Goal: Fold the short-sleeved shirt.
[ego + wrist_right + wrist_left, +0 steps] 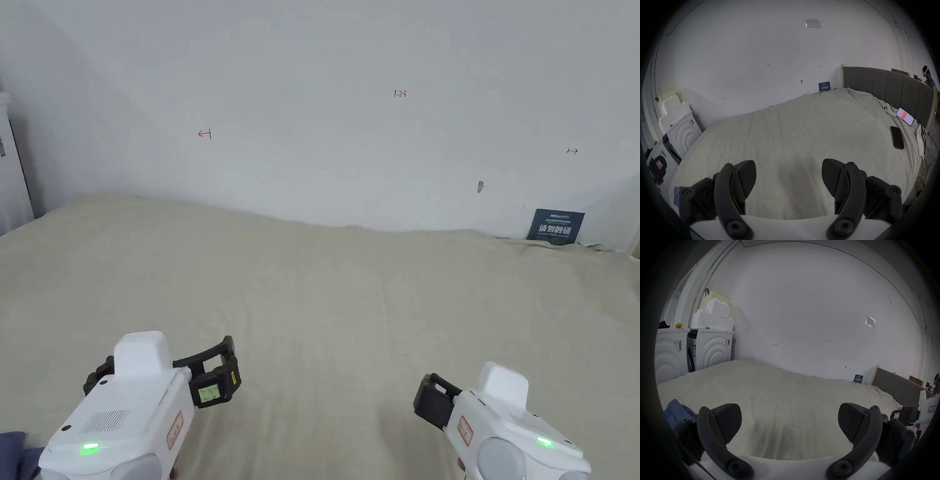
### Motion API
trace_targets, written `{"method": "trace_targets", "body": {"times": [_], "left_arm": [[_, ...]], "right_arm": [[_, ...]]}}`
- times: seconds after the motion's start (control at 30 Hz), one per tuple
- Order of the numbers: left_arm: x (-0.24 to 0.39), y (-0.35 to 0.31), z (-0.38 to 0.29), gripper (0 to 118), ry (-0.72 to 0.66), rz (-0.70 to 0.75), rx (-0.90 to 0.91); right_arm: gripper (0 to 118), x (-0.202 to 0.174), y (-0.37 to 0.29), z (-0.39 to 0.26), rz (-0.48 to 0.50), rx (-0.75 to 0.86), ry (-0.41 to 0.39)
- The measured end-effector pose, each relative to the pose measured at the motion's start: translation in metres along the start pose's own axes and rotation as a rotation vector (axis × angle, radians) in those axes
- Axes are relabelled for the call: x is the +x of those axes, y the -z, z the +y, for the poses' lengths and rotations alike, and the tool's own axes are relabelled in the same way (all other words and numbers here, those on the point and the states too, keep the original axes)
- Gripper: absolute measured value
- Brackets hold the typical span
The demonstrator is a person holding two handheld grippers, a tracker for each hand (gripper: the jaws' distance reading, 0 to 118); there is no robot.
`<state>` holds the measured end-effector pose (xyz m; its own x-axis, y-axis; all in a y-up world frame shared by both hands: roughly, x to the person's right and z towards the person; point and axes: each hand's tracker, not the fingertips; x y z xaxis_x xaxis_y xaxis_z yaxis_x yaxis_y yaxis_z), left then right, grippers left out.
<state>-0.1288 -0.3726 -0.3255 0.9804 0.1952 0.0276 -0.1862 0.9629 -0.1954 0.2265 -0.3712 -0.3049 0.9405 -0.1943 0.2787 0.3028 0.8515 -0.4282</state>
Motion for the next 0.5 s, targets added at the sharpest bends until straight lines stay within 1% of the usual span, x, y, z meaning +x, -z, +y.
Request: {"method": "trace_targets", "body": {"times": [0.3, 0.5], "left_arm": [[-0.007, 0.000, 0.014, 118, -0.044, 0.005, -0.003], [-0.003, 0.002, 0.017, 118, 0.017, -0.019, -0.013]], "right_arm": [[87, -0.004, 0.001, 0.001, -0.024, 0.006, -0.033], [87, -0.008, 0.002, 0.003, -0.005, -0.017, -0.040]]}}
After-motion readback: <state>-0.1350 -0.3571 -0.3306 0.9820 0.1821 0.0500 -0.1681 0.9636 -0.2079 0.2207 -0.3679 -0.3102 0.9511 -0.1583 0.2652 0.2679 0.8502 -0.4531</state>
